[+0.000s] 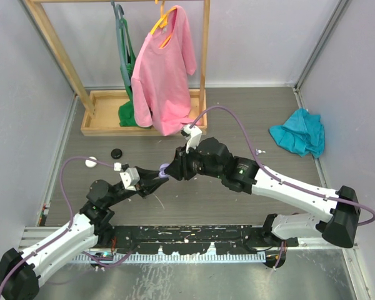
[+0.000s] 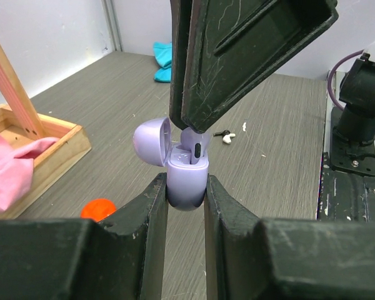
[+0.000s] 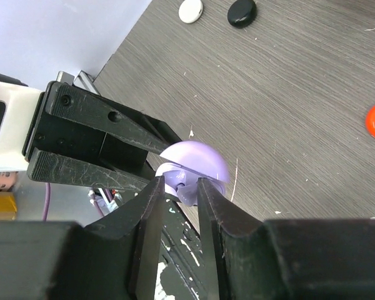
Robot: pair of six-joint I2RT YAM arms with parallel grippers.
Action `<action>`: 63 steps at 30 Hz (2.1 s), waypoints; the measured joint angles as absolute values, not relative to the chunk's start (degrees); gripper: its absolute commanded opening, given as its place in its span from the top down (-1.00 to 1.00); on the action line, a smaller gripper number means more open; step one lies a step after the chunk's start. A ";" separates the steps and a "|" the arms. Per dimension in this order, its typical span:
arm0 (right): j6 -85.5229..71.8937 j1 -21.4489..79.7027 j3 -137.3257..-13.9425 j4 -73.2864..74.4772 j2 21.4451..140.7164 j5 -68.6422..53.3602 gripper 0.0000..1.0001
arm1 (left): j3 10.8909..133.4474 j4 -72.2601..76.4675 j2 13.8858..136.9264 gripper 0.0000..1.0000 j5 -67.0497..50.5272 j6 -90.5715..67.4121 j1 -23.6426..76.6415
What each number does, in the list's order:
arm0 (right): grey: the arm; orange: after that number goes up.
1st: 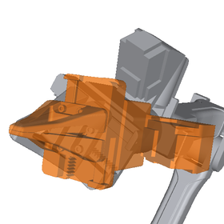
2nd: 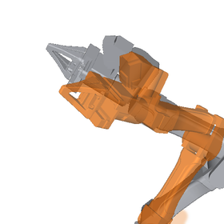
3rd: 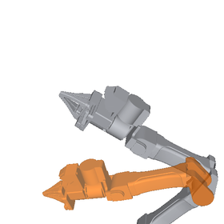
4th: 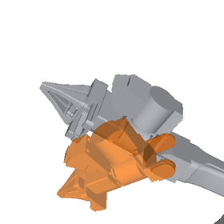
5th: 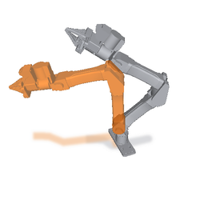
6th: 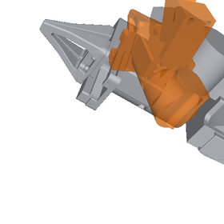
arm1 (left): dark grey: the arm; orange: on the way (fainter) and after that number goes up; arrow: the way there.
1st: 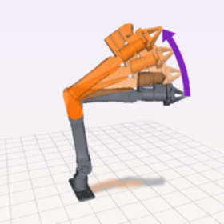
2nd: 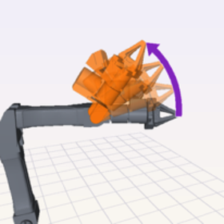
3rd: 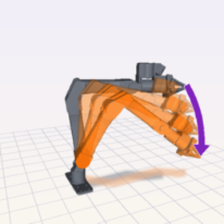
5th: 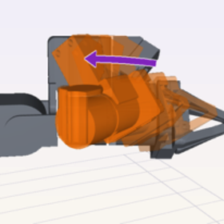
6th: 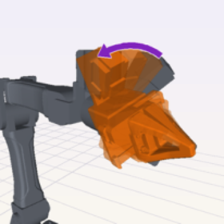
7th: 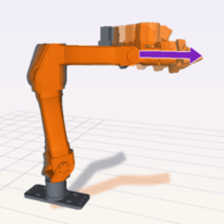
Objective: Insert the wireless bluetooth earbuds into the charging case
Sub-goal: Place the earbud in the charging case.
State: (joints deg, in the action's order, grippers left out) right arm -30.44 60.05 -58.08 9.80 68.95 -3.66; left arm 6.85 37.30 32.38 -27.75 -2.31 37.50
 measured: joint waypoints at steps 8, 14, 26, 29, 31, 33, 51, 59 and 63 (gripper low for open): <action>-29.87 59.40 -58.08 9.65 69.41 -6.33 0.39 | 6.94 36.95 32.40 1.00 -28.86 -2.33 37.50; -27.44 59.22 -59.53 11.00 71.02 -8.54 0.27 | 7.09 36.99 32.40 1.00 -29.19 -2.31 37.50; -23.88 59.16 -60.55 16.03 66.50 -4.80 0.12 | 7.16 36.97 32.77 1.00 -28.71 -2.31 37.50; -23.53 59.13 -60.55 16.69 66.08 -4.80 0.07 | 7.16 36.97 32.77 1.00 -28.71 -2.31 37.50; -23.20 59.11 -60.53 16.86 66.13 -5.30 0.04 | 7.16 36.97 32.80 1.00 -28.73 -2.31 37.50; -22.79 59.11 -60.53 16.84 66.19 -6.35 0.01 | 7.16 36.97 32.80 1.00 -28.73 -2.31 37.50; -20.45 59.13 -59.83 14.57 69.10 -14.52 0.04 | 7.16 36.97 32.60 1.00 -28.75 -2.33 37.50; -20.47 59.11 -59.83 13.74 69.54 -18.02 0.06 | 7.16 36.91 32.38 1.00 -28.75 -2.33 37.50; -20.67 59.13 -59.83 12.53 69.63 -18.39 0.05 | 7.16 36.91 32.40 1.00 -28.77 -2.33 37.50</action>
State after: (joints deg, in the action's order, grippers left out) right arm -20.67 59.13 -59.83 12.53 69.63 -18.39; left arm 7.16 36.91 32.40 -28.77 -2.33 37.50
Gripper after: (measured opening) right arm 0.474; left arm 0.255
